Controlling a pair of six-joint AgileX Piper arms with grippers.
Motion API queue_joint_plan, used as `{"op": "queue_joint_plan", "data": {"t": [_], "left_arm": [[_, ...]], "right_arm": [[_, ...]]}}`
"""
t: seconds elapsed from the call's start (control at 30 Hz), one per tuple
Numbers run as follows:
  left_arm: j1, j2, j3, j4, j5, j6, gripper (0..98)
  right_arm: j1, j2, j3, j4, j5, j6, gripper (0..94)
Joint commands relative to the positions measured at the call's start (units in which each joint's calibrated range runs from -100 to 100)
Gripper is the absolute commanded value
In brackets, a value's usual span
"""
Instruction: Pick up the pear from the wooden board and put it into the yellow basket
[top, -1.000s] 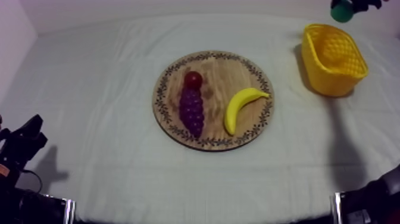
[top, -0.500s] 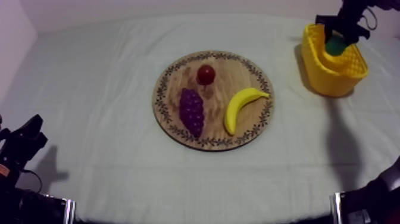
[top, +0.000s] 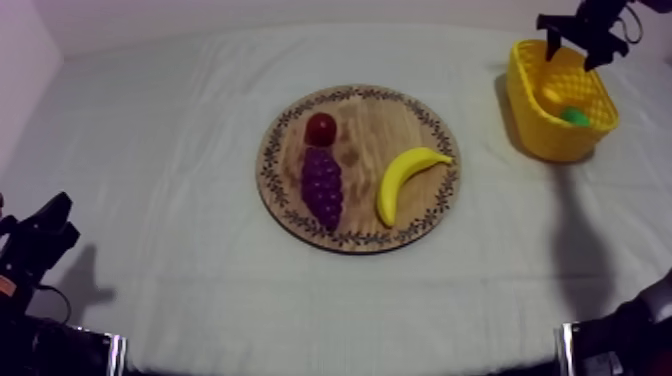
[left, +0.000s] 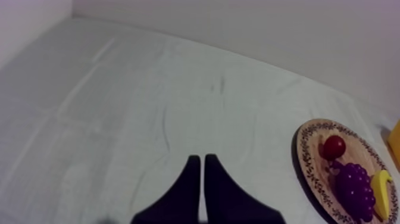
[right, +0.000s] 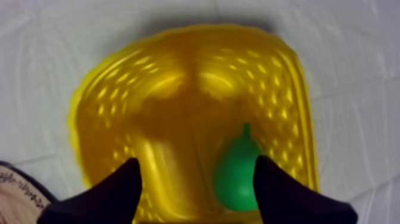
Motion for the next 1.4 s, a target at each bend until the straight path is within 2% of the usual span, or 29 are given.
{"op": "queue_joint_plan", "data": {"t": [0.0,0.2,0.33,0.5,0.67,0.83,0.97,1.1,1.17,1.3,1.37], "left_arm": [[0.0,0.0,0.0,0.01,0.0,0.0,0.1],[0.0,0.0,0.0,0.01,0.0,0.0,0.1],[0.0,0.0,0.0,0.01,0.0,0.0,0.1],[0.0,0.0,0.0,0.01,0.0,0.0,0.1],[0.0,0.0,0.0,0.01,0.0,0.0,0.1],[0.0,0.0,0.0,0.01,0.0,0.0,0.1],[0.0,0.0,0.0,0.01,0.0,0.0,0.1],[0.0,0.0,0.0,0.01,0.0,0.0,0.1],[0.0,0.0,0.0,0.01,0.0,0.0,0.1],[0.0,0.0,0.0,0.01,0.0,0.0,0.1],[0.0,0.0,0.0,0.01,0.0,0.0,0.1]], "right_arm": [[-0.3,-6.0,1.4,-0.8,-1.1,0.2,49.8],[-1.5,-20.4,9.6,-2.4,-7.1,0.0,38.7],[-1.9,-30.9,16.1,-4.5,-11.4,0.5,29.1],[-0.7,-45.2,25.7,-8.5,-17.0,3.2,14.2],[1.0,-59.1,37.6,-12.7,-22.1,6.6,3.5],[0.7,-72.8,51.7,-14.4,-25.8,8.9,0.9],[0.1,-83.7,63.7,-14.2,-28.8,5.2,0.5],[-0.9,-93.9,75.2,-14.4,-31.9,3.5,0.4],[-0.8,-98.8,80.8,-15.6,-33.3,3.8,0.3],[0.9,-109.3,90.9,-20.0,-34.2,5.9,0.3],[0.9,-113.5,95.0,-20.9,-34.3,6.6,0.3]]}}
